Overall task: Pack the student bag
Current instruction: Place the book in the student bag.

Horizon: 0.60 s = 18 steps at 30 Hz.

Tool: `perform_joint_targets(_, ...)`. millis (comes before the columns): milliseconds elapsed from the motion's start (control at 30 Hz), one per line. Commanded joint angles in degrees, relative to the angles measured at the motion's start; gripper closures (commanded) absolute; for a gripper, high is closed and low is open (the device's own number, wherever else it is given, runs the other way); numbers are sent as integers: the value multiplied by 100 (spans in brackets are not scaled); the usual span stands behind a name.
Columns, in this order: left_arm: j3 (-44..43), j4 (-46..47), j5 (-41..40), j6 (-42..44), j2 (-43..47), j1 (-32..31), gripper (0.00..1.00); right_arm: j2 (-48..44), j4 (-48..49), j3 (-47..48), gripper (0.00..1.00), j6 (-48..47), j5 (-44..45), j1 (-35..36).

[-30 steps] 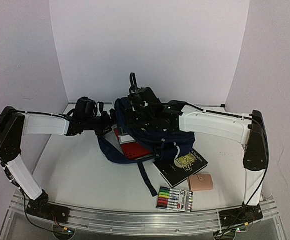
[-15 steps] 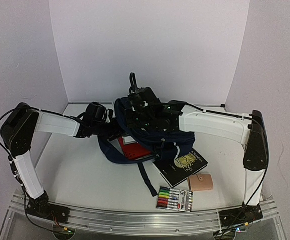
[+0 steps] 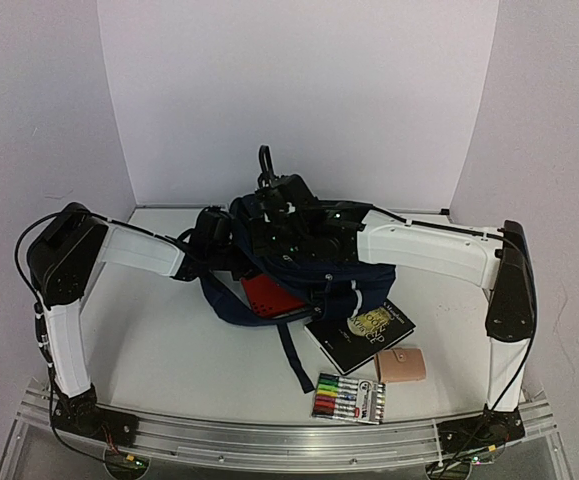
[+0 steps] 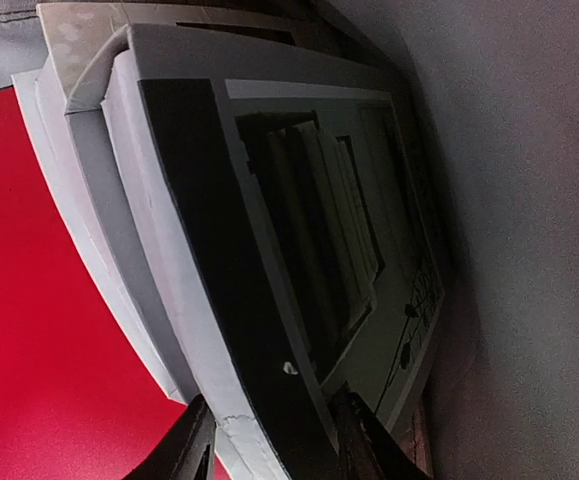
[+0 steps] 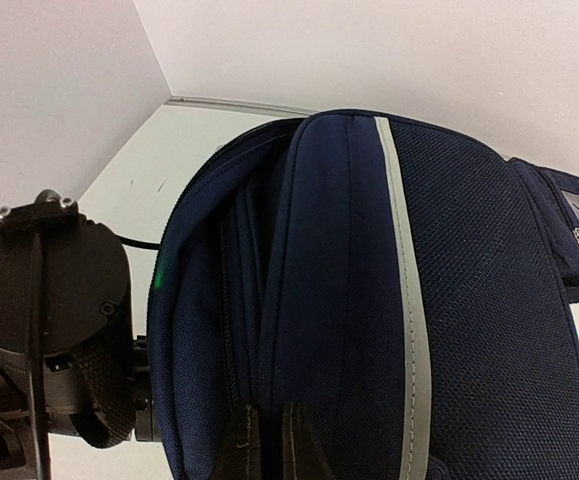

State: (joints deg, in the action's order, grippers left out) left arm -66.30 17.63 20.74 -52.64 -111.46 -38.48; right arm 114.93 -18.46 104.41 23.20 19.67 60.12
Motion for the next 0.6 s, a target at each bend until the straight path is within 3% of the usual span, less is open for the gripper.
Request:
perform_joint_targets(0,-31,-25,-391,458,648,-63,58,-369,624,5,100,-66,58,70)
perform_joint_targets(133,301,-948,-1090,850,1450,-54,42,-534,624,-127,99,-103,233,74)
perform_joint_targets(400,1619,-2436,-2092,453,3197,56,30,-1203,624,-788,49,-178,118,70)
perform_joint_targets(567,2376,-2368,-2110,84,4185,86,23,-1915,606,-1669,31,-45,-170,86)
